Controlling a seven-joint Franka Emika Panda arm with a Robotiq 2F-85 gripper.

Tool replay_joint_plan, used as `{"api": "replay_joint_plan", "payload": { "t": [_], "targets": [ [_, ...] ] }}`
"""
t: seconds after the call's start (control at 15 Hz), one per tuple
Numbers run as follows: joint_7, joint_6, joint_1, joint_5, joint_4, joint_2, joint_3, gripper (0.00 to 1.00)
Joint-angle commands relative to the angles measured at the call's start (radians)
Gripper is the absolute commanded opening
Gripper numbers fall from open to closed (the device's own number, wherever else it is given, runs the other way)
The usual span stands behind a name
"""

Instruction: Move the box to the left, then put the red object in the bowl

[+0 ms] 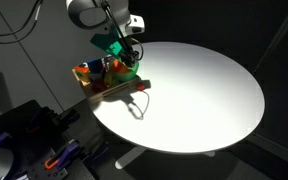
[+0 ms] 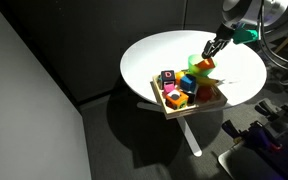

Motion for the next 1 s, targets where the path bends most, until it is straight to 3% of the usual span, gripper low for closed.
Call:
{"api": "replay_joint_plan", "payload": {
  "t": [0.0, 0.07, 0.13, 0.53, 0.73, 0.93],
  "targets": [
    [0.031, 0.002, -0.003, -0.020, 0.018, 0.013, 0.003, 0.91],
    [0.032, 0.000, -0.005, -0.016, 0.012, 0.008, 0.004, 0.99],
    [0.031, -0.003, -0.008, -0.011, 0.008, 0.004, 0.007, 1.00],
    [-0.020, -0.035, -0.048, 0.066, -0.015, -0.029, 0.038, 1.00],
    [-0.061, -0.059, -0.073, 0.160, -0.030, -0.050, 0.058, 1.00],
    [-0.053, -0.114, -0.065, 0.190, -0.049, -0.086, 0.034, 1.00]
  ]
}}
